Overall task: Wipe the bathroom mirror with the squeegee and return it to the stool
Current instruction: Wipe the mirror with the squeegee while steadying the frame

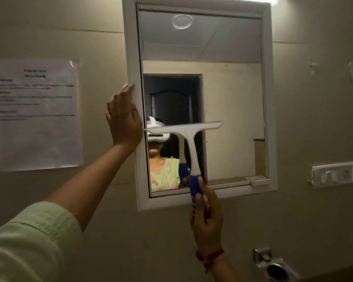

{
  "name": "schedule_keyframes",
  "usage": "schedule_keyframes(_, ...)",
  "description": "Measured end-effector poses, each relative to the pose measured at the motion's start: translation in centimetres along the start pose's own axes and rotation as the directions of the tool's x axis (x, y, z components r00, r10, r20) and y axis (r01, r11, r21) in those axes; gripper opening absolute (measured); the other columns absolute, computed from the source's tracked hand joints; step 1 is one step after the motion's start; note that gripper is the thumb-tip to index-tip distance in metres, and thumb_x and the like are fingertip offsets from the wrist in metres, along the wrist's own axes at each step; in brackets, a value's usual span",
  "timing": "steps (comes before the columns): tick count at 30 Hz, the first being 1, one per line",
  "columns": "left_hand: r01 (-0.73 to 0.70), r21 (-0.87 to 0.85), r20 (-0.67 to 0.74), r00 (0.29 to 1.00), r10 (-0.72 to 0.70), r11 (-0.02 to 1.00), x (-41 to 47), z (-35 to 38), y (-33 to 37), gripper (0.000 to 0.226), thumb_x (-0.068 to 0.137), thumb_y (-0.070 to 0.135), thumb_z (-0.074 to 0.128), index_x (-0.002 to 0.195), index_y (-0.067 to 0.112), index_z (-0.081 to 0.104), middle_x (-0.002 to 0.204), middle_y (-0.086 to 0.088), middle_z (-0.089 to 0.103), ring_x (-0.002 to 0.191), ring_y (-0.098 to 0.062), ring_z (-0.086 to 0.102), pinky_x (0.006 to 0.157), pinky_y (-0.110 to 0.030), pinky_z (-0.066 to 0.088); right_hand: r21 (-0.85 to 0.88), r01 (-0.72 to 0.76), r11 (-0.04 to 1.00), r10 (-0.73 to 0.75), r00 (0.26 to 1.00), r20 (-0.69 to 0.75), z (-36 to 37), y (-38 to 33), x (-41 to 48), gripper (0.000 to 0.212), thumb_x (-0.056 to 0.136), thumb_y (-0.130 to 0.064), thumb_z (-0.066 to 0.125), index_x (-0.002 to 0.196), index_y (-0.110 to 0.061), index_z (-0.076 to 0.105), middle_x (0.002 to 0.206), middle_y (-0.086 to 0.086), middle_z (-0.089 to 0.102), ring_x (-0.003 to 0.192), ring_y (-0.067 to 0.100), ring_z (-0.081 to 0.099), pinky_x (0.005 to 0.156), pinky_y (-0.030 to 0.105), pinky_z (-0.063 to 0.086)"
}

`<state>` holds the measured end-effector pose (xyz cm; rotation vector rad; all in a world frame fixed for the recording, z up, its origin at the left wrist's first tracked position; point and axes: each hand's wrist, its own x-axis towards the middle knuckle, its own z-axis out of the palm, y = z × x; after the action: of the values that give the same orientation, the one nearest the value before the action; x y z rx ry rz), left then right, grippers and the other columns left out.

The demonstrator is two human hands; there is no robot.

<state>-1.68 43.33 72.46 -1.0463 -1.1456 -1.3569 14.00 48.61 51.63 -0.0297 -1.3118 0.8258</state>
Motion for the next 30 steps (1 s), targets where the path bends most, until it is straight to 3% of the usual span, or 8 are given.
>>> schedule_keyframes(3,0.008,0.014,-0.015,1.0,-0.007,1.0,-0.1,0.0,0.3,0.037,0.094,0.016,0.031,0.128,0.012,0.047,0.127,-0.009,0.053,0.112,-0.026,0.047,0.09,-0.031,0.032,0.002,-0.049,0.999,0.049,0.998,-0.028,-0.2,0.4,-1.8,0.034,0.084,-0.057,0.049,0.116,-0.047,0.054,0.103,0.013,0.064,0.062,0.024,0.05,0.054,0.031,0.046)
schedule_keyframes(7,0.038,0.014,-0.004,0.999,-0.038,0.999,-0.2,-0.1,0.3,0.038,0.094,0.016,0.031,0.129,0.014,0.045,0.128,-0.007,0.052,0.114,-0.024,0.045,0.09,-0.031,0.031,0.045,-0.021,0.999,0.021,1.0,-0.003,0.4,-1.5,1.1,0.033,0.088,-0.038,0.047,0.121,-0.039,0.052,0.106,-0.005,0.063,0.044,0.014,0.043,0.041,0.026,0.043)
schedule_keyframes(13,0.067,0.026,0.0,0.998,-0.067,0.997,-0.8,-0.1,0.2,0.034,0.095,0.018,0.032,0.125,0.009,0.045,0.12,-0.008,0.055,0.107,-0.021,0.05,0.09,-0.026,0.027,0.059,-0.085,0.995,0.086,0.996,-0.001,-0.6,-0.3,-1.6,0.032,0.089,-0.025,0.045,0.118,-0.039,0.045,0.093,-0.003,0.061,0.049,0.012,0.048,0.041,0.023,0.044)
schedule_keyframes(16,0.101,0.017,-0.006,0.995,-0.101,0.995,-1.3,-0.4,0.5,0.03,0.096,0.016,0.034,0.121,0.007,0.046,0.12,-0.008,0.055,0.107,-0.023,0.051,0.095,-0.043,0.035,0.097,-0.246,0.964,0.252,0.967,-0.045,-1.1,0.2,-4.9,0.024,0.077,-0.048,0.058,0.099,-0.046,0.048,0.083,0.005,0.063,0.049,0.011,0.053,0.04,0.022,0.044)
schedule_keyframes(18,0.118,0.019,-0.005,0.993,-0.118,0.993,-1.5,-0.4,0.6,0.029,0.096,0.016,0.035,0.121,0.005,0.045,0.12,-0.008,0.055,0.107,-0.022,0.051,0.096,-0.053,0.036,0.101,-0.284,0.953,0.29,0.956,-0.043,-1.0,-0.1,-4.7,0.037,0.067,-0.066,0.061,0.093,-0.043,0.049,0.077,0.006,0.063,0.05,0.01,0.054,0.04,0.021,0.045)
schedule_keyframes(23,0.124,0.025,0.012,0.992,-0.125,0.992,-1.5,-0.4,0.6,0.031,0.096,0.018,0.033,0.123,0.004,0.044,0.12,-0.009,0.054,0.11,-0.023,0.051,0.1,-0.051,0.032,0.134,-0.284,0.95,0.279,0.959,0.055,-1.5,-0.9,-1.4,0.018,0.081,-0.031,0.051,0.097,-0.023,0.048,0.072,-0.003,0.065,0.048,0.007,0.053,0.039,0.018,0.045)
schedule_keyframes(25,0.113,0.023,0.015,0.993,-0.113,0.993,-1.5,-0.3,0.4,0.032,0.096,0.018,0.032,0.124,0.006,0.043,0.121,-0.009,0.054,0.111,-0.022,0.05,0.1,-0.045,0.03,0.157,-0.358,0.92,0.348,0.933,0.091,-2.1,-0.3,-2.4,0.025,0.078,-0.037,0.053,0.093,-0.018,0.051,0.065,0.0,0.061,0.046,0.007,0.051,0.038,0.018,0.043)
schedule_keyframes(30,0.121,0.062,0.013,0.992,-0.122,0.991,-1.4,0.1,0.0,0.038,0.097,0.023,0.028,0.129,0.005,0.04,0.124,-0.012,0.054,0.115,-0.025,0.049,0.102,-0.042,0.027,0.199,-0.499,0.844,0.489,0.867,0.099,-2.7,0.7,-6.2,0.075,0.052,-0.073,0.068,0.083,-0.006,0.056,0.054,0.001,0.051,0.041,0.01,0.044,0.035,0.022,0.038)
